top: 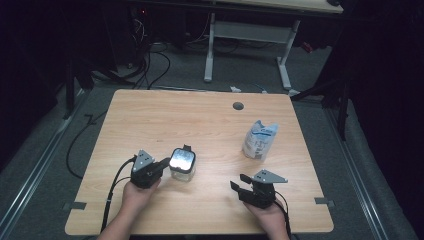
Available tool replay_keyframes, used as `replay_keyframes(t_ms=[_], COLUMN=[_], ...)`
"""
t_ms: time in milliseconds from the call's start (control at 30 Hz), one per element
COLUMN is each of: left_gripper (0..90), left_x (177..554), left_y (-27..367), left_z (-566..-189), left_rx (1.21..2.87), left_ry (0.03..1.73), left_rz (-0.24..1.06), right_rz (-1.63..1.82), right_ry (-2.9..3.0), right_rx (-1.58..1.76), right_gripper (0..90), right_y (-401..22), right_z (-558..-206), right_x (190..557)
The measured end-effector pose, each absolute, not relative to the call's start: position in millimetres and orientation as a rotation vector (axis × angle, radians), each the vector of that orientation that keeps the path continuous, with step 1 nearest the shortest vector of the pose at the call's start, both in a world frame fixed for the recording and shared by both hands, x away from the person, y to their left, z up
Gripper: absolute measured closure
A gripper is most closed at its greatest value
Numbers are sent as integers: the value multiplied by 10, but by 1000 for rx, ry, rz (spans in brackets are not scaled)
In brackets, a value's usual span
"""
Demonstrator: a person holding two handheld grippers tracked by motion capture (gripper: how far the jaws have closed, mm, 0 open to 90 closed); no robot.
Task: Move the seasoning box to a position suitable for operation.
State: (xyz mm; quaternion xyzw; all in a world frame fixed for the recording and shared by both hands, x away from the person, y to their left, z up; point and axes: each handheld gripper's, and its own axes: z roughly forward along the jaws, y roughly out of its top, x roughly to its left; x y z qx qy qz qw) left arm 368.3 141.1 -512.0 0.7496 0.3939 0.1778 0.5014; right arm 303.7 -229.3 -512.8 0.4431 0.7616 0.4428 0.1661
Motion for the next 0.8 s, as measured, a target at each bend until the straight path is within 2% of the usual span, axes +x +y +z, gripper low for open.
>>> replay_keyframes(t_ms=[333,800], left_gripper=[900,900], left_x=[3400,3260], left_y=[1224,1018], left_z=[-5153,-5152], left_rx=[1830,1851], left_ry=[909,856], left_rz=[405,360], right_rz=[1252,1239], right_ry=[2148,2147], right_rx=[1255,1260], right_gripper=[505,511], right_y=[-2301,-2300], right_z=[-5129,-5150], right_x=[3021,3031])
